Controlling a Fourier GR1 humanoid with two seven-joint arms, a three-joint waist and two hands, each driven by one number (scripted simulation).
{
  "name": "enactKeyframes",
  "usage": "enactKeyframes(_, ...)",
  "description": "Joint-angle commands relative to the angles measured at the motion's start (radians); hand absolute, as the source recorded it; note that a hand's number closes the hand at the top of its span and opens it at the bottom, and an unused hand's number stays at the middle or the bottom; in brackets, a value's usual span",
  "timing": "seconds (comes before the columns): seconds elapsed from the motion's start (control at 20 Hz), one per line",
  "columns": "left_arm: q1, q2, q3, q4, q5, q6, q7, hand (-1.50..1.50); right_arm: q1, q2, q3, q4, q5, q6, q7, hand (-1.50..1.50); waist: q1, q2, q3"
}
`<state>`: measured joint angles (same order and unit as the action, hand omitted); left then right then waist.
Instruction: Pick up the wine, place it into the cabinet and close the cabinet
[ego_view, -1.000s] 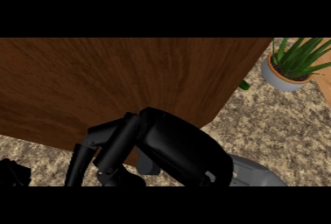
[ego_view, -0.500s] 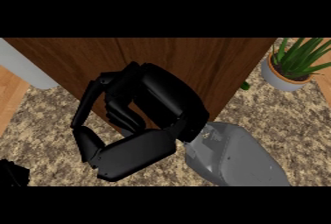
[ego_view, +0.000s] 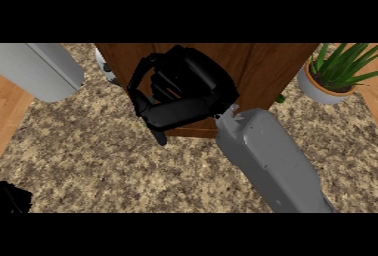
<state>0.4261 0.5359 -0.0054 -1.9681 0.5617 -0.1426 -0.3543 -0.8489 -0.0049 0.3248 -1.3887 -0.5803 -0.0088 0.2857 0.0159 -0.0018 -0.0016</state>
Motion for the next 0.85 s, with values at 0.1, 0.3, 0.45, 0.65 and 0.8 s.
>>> enactKeyframes(0.1,0.008,-0.022,0.0,-0.055,-0.005,0.004,0.059,1.5,-0.035,-0.006,-0.073,0.209,0.054,0.084,-0.113,1.5,0.004,0.005,0.002)
enactKeyframes(0.3,-0.051,-0.043,-0.004,0.027,-0.034,-0.002,0.026,1.5,-0.069,-0.054,-0.122,0.252,0.047,0.127,-0.119,1.5,-0.001,0.008,0.001)
enactKeyframes(0.45,-0.062,-0.017,0.017,-0.007,-0.017,0.002,0.058,1.5,-0.064,-0.073,-0.136,0.327,0.061,0.175,-0.185,1.5,0.014,0.016,0.001)
enactKeyframes(0.65,-0.057,-0.007,0.046,0.013,0.02,-0.023,0.064,1.5,-0.087,-0.088,-0.157,0.335,0.047,0.194,-0.178,1.5,0.012,0.015,0.001)
enactKeyframes(0.8,-0.054,-0.03,0.011,-0.014,-0.016,-0.006,0.062,1.5,-0.106,-0.08,-0.153,0.365,0.055,0.198,-0.181,1.5,0.016,0.015,0.001)
